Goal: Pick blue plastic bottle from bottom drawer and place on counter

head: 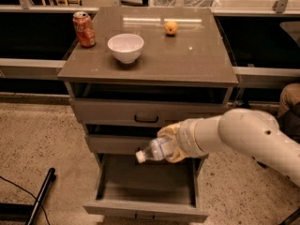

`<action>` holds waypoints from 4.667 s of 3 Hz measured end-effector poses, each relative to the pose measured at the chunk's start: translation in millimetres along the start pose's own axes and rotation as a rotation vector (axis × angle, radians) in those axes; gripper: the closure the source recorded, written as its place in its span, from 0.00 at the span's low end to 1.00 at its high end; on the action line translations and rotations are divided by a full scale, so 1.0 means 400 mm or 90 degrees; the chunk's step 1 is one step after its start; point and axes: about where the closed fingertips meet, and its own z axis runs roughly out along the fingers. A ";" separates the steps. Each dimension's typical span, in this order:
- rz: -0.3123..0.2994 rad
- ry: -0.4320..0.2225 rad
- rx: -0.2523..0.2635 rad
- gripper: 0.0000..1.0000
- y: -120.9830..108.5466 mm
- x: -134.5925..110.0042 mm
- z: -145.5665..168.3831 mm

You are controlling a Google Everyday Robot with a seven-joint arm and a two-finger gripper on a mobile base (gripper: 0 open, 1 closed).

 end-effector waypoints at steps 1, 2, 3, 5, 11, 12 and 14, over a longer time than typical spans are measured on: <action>-0.003 0.064 0.011 1.00 -0.164 -0.039 -0.083; 0.027 0.074 0.020 1.00 -0.338 -0.064 -0.172; 0.026 0.072 0.044 1.00 -0.407 -0.070 -0.218; 0.012 0.098 0.019 1.00 -0.450 -0.061 -0.222; 0.259 0.187 -0.057 0.58 -0.598 0.316 -0.118; 0.294 0.167 -0.035 0.35 -0.595 0.334 -0.091; 0.294 0.167 -0.034 0.00 -0.596 0.334 -0.090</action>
Offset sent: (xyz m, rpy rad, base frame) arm 0.0953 0.0231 0.2504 0.0039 -0.0164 -0.1843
